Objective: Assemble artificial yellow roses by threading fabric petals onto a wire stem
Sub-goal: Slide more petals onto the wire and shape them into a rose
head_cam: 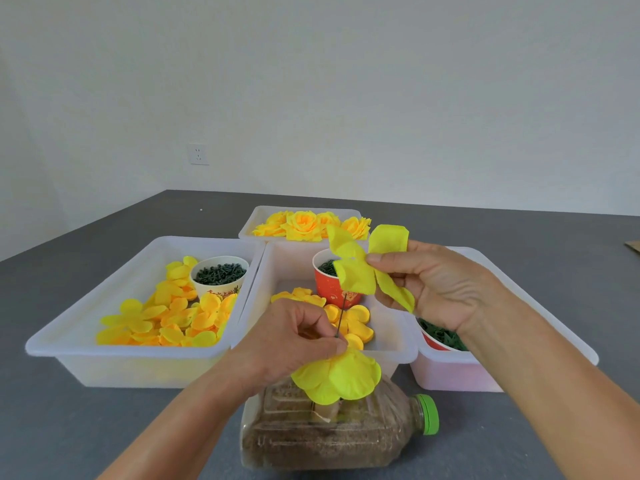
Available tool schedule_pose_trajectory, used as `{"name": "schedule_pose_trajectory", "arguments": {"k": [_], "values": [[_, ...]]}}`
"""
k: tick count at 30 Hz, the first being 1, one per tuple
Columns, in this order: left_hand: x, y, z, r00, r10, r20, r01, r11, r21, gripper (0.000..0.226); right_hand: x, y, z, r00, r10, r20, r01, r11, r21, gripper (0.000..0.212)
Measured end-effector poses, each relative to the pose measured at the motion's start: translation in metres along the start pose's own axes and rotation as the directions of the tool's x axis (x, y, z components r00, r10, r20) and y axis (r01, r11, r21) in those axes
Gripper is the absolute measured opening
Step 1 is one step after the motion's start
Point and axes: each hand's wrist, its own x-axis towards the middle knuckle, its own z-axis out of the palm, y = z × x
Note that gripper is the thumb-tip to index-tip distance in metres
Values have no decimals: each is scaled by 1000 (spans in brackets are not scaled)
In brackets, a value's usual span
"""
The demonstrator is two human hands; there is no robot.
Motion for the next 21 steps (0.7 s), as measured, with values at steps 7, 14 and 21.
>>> {"name": "schedule_pose_trajectory", "arguments": {"k": [7, 14, 21], "values": [[2, -5, -1, 1000, -5, 13, 5, 1000, -11, 11, 0, 14, 15, 995, 51, -91, -67, 980, -185, 22], [1, -5, -1, 1000, 10, 20, -9, 1000, -20, 3, -2, 13, 20, 985, 42, -169, -88, 957, -277, 26], [3, -8, -1, 999, 34, 22, -34, 999, -19, 6, 0, 15, 25, 976, 40, -215, -109, 941, -319, 17]]}}
